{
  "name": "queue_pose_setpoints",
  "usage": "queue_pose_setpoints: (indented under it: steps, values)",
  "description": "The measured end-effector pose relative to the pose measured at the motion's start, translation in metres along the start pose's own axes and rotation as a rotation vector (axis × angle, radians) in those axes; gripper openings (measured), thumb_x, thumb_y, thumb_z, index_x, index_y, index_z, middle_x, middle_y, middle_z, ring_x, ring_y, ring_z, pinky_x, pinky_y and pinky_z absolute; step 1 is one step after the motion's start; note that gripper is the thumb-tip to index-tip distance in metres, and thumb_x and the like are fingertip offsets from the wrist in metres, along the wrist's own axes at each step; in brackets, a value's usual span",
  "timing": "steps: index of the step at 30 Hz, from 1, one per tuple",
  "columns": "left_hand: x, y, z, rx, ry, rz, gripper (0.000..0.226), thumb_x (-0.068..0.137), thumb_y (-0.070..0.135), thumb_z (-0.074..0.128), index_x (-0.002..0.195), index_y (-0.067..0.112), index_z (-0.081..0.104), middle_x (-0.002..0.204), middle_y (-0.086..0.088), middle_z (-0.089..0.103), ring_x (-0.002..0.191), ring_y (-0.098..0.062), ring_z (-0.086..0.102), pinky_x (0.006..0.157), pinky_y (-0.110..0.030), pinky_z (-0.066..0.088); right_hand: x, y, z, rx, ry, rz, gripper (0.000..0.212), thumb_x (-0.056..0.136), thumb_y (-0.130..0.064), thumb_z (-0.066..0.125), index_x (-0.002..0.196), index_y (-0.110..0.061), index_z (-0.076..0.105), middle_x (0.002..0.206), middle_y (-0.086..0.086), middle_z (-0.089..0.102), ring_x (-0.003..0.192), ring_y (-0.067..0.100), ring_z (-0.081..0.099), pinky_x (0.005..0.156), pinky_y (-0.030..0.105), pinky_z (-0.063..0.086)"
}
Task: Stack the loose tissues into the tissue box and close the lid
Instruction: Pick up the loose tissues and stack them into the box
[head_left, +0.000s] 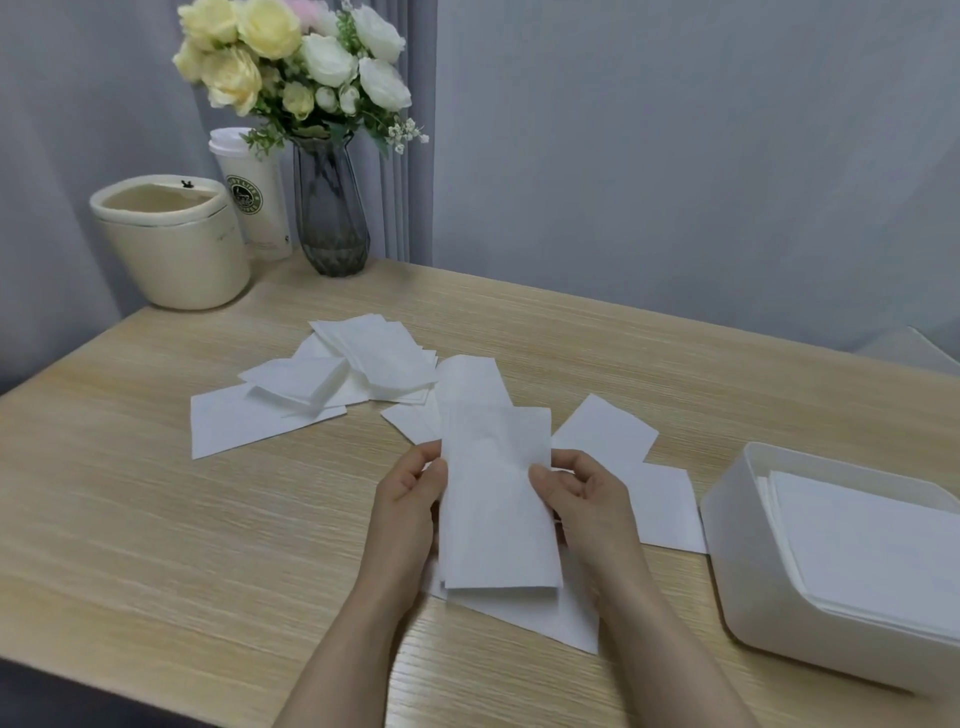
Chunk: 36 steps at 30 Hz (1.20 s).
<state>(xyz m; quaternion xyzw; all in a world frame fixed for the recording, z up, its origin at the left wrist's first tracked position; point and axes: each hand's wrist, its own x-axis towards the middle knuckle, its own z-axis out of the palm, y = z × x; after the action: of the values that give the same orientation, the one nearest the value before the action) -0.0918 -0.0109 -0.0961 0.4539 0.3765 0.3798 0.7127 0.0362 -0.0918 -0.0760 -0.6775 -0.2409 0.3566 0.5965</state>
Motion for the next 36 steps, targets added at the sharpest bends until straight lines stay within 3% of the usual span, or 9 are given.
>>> queue_pose_setpoints:
  steps: [2,13,22,26,28,32,36]
  values:
    - [-0.001,0.001,0.0,0.01,-0.007,-0.006,0.02,0.1,0.012,0.048,0.101,0.015,0.068,0.073,-0.001,0.071,0.057,-0.011,0.062,0.046,-0.019,0.043,0.002,0.0,0.001,-0.004,0.013,-0.008,0.005,0.091,-0.014,0.063,0.095,-0.013,0.066,0.078,0.004,0.075,0.072,0.017,0.068,0.071,0.038,0.052]
    - [-0.003,0.004,0.002,0.007,-0.001,-0.011,0.021,0.1,0.014,0.049,0.098,0.016,0.069,0.069,-0.003,0.068,0.049,-0.009,0.055,0.04,-0.017,0.038,0.004,0.001,0.002,-0.005,-0.002,-0.011,0.006,0.091,-0.013,0.064,0.095,-0.012,0.066,0.081,0.008,0.075,0.072,0.019,0.066,0.067,0.033,0.05]
    - [-0.003,0.002,0.002,-0.015,-0.024,0.014,0.022,0.1,0.023,0.049,0.104,0.016,0.07,0.093,-0.004,0.075,0.079,-0.014,0.068,0.066,-0.028,0.052,0.002,0.002,0.002,-0.01,0.011,-0.006,0.005,0.091,-0.014,0.063,0.095,-0.014,0.066,0.079,0.005,0.075,0.069,0.015,0.067,0.064,0.03,0.05]
    - [-0.001,-0.001,0.0,0.017,-0.03,0.033,0.014,0.097,0.014,0.055,0.105,0.013,0.067,0.086,-0.012,0.073,0.074,-0.022,0.065,0.064,-0.03,0.051,0.001,0.001,0.003,-0.007,0.02,-0.008,0.004,0.09,-0.013,0.064,0.094,-0.014,0.066,0.074,0.002,0.073,0.064,0.012,0.065,0.058,0.026,0.048]
    - [0.0,-0.004,0.0,0.031,-0.003,0.053,0.015,0.098,0.011,0.054,0.101,0.016,0.068,0.08,-0.011,0.071,0.071,-0.022,0.063,0.065,-0.031,0.048,0.005,0.003,0.0,-0.07,0.11,-0.053,0.004,0.089,-0.017,0.066,0.091,-0.02,0.066,0.072,-0.005,0.069,0.061,0.011,0.06,0.059,0.027,0.046]
    - [0.002,-0.005,0.0,0.025,0.054,0.056,0.026,0.098,0.012,0.053,0.089,0.027,0.072,0.075,-0.005,0.07,0.069,-0.02,0.061,0.068,-0.033,0.045,0.017,0.006,-0.024,-0.462,0.394,-0.128,0.024,0.087,-0.034,0.065,0.11,-0.031,0.057,0.101,-0.015,0.061,0.088,0.01,0.057,0.076,0.03,0.039]
    - [0.004,-0.007,-0.002,0.036,0.065,0.053,0.025,0.099,0.012,0.053,0.09,0.026,0.072,0.075,-0.003,0.071,0.071,-0.02,0.062,0.068,-0.033,0.046,0.028,0.006,-0.042,-0.728,0.402,0.015,0.059,0.088,-0.04,0.063,0.137,-0.018,0.039,0.139,0.001,0.042,0.113,0.022,0.055,0.078,0.031,0.036]
